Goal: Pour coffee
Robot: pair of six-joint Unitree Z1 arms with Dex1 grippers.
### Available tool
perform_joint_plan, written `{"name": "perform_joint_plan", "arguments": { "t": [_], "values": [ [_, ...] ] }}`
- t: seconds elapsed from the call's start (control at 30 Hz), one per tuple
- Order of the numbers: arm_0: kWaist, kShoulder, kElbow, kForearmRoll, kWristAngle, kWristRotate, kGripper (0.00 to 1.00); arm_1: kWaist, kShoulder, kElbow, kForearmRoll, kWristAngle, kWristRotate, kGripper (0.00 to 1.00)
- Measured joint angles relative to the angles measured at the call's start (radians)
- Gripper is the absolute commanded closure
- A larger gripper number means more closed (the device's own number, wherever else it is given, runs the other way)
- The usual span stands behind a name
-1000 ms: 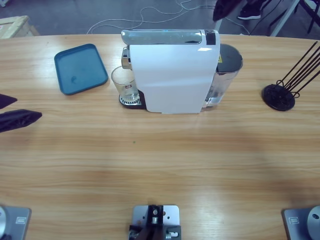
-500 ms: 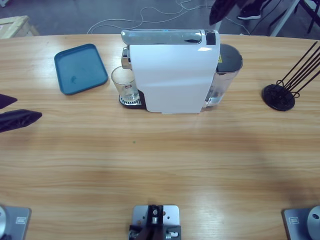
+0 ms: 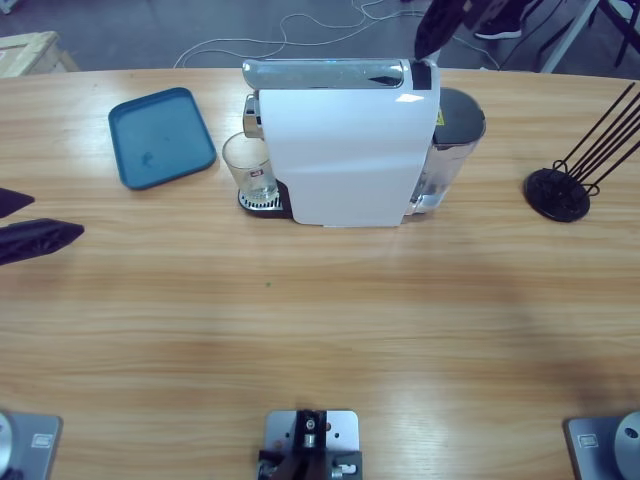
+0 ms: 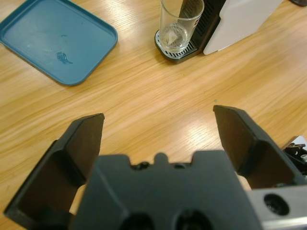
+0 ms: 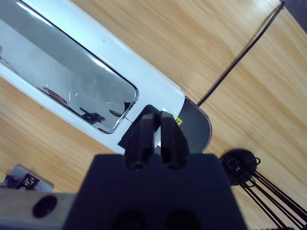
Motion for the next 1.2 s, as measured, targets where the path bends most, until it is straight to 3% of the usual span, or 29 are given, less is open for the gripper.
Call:
{"name": "perform_joint_plan", "arguments": {
  "t": [0.73,0.77,0.8,0.83,0.87,1.1,1.2],
  "values": [
    [0.000,0.000,0.000,0.000,0.000,0.000,0.011,0.012,-0.040,0.107,-0.070,0.000,0.077,1.000],
    [0.000,0.000,0.000,0.000,0.000,0.000,0.009,0.015,-0.046,0.111,-0.073,0.000,0.079,0.748],
    [0.000,0.000,0.000,0.000,0.000,0.000,0.009,0.017,-0.052,0.114,-0.075,0.000,0.080,0.277],
    [0.000,0.000,0.000,0.000,0.000,0.000,0.009,0.021,-0.056,0.114,-0.075,0.000,0.081,0.059],
    [0.000,0.000,0.000,0.000,0.000,0.000,0.009,0.025,-0.059,0.114,-0.077,0.000,0.081,0.001],
    [0.000,0.000,0.000,-0.002,0.000,0.000,0.009,0.042,-0.202,0.089,-0.101,0.011,0.081,0.000],
    [0.000,0.000,0.000,-0.003,0.000,0.000,0.009,0.042,-0.309,0.187,-0.137,0.012,0.081,0.000]
  ]
}}
